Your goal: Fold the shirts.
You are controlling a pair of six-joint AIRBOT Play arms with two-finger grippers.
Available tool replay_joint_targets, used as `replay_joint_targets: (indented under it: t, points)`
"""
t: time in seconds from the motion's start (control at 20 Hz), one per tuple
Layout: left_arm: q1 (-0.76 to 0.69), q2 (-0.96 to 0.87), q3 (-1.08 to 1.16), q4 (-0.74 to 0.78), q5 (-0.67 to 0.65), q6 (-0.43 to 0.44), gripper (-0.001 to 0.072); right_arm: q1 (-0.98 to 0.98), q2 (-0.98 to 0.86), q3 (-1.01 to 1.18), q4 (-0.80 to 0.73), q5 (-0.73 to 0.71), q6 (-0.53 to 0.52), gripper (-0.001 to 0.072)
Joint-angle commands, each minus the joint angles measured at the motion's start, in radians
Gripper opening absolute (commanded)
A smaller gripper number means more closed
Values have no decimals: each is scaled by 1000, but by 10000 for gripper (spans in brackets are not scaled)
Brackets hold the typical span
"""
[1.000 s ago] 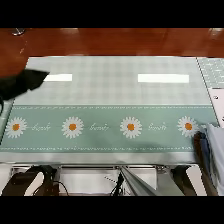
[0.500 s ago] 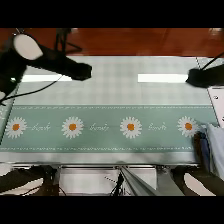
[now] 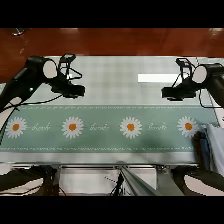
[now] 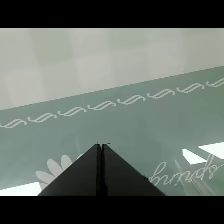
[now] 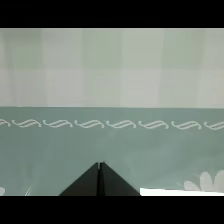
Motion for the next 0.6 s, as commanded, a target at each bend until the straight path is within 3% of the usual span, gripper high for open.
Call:
replay_joint_targets:
  t: [0.0,0.55]
  points:
    - [0,6,-8,19,8,-9,22,6,-13,-4,-5,-25,15,27]
    - [0,-28,-9,18,8,-10,22,6,-13,-4,-5,-22,15,27]
